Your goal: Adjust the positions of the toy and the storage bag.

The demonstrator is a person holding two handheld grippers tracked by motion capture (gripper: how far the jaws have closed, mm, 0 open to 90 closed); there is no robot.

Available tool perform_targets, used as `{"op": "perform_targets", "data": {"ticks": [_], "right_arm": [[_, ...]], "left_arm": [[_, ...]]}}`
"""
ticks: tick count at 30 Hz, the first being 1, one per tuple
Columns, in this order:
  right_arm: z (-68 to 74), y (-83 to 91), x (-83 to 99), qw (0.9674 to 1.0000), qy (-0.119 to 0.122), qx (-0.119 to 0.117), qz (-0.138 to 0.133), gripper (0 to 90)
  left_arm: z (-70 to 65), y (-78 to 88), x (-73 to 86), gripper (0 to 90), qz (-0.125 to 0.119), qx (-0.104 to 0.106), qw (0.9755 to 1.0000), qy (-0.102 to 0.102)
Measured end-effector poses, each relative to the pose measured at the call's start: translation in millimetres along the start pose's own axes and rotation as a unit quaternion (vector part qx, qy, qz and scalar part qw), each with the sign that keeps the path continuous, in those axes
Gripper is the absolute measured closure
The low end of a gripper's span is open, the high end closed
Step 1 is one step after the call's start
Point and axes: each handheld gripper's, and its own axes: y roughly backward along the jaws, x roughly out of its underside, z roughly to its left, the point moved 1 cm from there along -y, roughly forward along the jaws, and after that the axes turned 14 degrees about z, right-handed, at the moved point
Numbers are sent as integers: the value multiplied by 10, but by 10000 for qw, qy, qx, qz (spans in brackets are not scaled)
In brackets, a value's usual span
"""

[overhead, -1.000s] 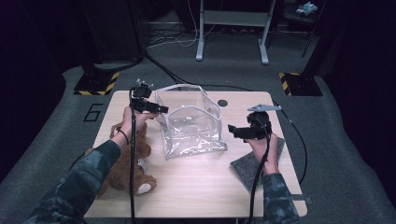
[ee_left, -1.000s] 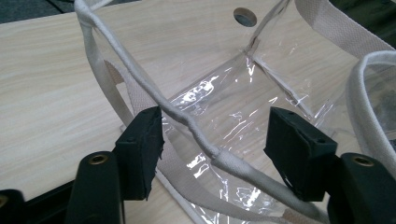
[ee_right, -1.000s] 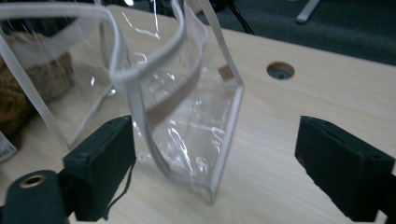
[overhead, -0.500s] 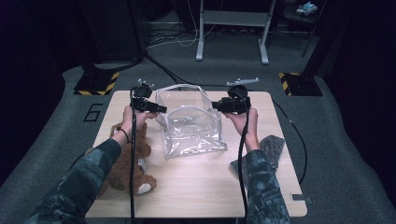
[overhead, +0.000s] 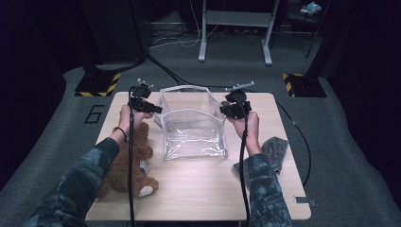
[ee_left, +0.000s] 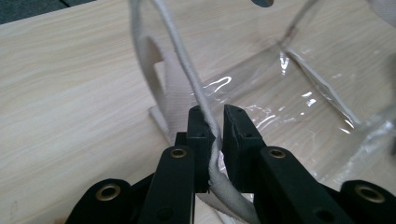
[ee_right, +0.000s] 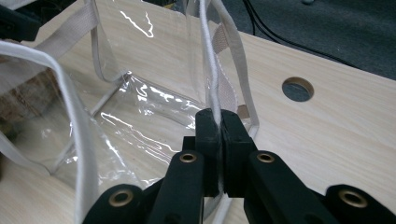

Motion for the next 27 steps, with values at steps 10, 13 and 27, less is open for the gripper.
{"op": "perform_targets", "data": {"ticks": [10,13,27], "right_arm": [[-53,101,237,9998,-17,122,-123,877],[-27,110,259,9998,-33,121,-131,877],[84,176,446,9990,-48,-19,-439,487]], "left_arm": [[-94,37,-14,816,106,35,9998,-176],[-110,83,-8,816,115,39,9996,-239],[103,124,180,420,-94,123,9993,332]]}}
